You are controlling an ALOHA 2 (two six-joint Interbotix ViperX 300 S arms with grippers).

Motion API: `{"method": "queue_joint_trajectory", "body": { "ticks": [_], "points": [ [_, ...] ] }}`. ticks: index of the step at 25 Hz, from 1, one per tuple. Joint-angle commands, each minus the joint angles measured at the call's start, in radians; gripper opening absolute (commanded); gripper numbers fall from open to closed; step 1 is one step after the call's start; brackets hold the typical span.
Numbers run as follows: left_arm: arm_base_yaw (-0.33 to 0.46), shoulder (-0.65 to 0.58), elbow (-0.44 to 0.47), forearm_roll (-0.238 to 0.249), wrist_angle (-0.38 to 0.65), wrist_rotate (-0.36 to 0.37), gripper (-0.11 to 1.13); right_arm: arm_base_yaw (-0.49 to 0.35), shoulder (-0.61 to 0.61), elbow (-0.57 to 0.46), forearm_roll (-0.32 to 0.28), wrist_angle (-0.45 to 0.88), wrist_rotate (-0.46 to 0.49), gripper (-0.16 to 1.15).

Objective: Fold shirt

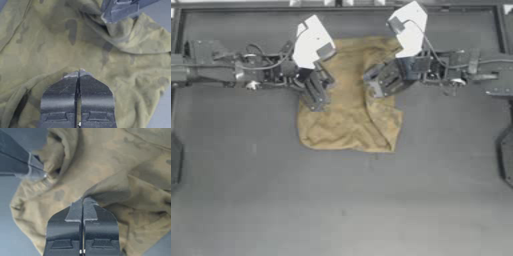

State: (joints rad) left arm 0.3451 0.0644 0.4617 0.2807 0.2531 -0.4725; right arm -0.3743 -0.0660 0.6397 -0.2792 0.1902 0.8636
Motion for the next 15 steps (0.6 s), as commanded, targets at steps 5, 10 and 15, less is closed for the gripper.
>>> {"method": "queue_joint_trajectory", "body": {
  "ticks": [5, 10, 15],
  "points": [
    [0.002, 0.012, -0.011, -0.026, 0.003, 0.002, 0.95, -0.011, -0.017, 0.021, -0.003, -0.038, -0.005, 0.50],
    [0.006, -0.008, -0.017, -0.020, 0.005, 0.005, 1.00, -0.011, -0.021, 0.028, -0.005, -0.067, -0.008, 0.89],
    [0.018, -0.064, -0.005, -0.006, 0.040, 0.006, 0.98, -0.028, -0.063, 0.025, -0.005, -0.069, -0.015, 0.91]
  ]
}}
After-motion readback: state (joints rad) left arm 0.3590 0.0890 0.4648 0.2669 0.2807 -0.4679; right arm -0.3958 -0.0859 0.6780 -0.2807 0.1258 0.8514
